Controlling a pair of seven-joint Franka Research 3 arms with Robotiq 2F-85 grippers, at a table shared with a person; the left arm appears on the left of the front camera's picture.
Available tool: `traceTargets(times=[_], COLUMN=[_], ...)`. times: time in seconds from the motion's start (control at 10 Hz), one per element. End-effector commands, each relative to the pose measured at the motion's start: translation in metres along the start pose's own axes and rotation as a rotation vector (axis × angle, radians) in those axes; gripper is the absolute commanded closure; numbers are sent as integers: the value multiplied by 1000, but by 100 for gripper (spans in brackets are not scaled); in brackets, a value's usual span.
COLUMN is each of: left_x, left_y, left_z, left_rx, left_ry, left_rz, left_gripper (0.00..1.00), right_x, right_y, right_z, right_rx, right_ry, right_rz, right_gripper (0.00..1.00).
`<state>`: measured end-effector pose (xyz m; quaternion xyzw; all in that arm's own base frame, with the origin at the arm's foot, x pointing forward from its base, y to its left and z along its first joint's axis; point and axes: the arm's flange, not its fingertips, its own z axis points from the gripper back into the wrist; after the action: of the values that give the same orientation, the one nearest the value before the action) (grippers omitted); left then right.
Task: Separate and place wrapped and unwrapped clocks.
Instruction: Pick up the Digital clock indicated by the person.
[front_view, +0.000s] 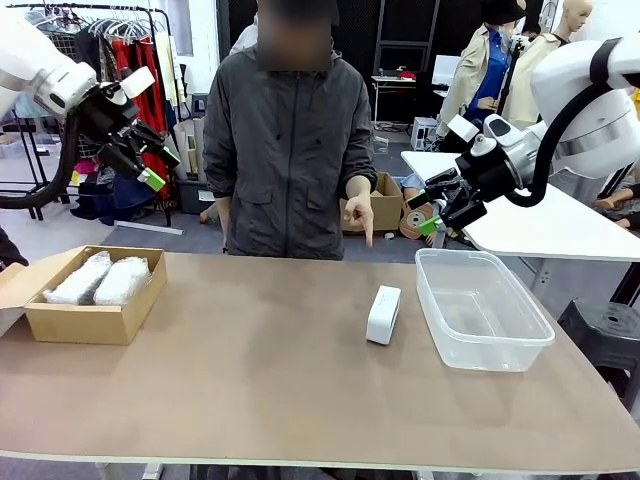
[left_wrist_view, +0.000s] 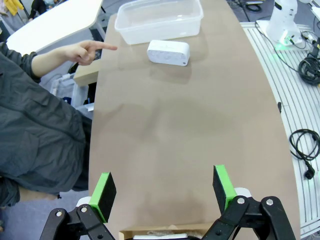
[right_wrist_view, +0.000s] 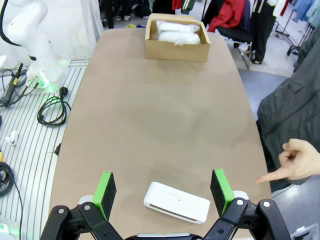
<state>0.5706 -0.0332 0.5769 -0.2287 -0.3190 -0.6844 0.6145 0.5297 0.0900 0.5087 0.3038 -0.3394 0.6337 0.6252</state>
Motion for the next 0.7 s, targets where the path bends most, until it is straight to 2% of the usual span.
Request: traceTargets(times=[0.0, 0.6], left_x=[1, 1], left_y=[0, 0], left_z=[2, 2], left_rx=[0, 0], left_ry=[15, 15], left_rz=[1, 1], left_gripper=[0, 0], right_x=[1, 1], right_y=[1, 1], right_z=[1, 1], right_rx=[4, 4], right_ry=[5, 5], right_rz=[6, 6], right_gripper=[0, 0])
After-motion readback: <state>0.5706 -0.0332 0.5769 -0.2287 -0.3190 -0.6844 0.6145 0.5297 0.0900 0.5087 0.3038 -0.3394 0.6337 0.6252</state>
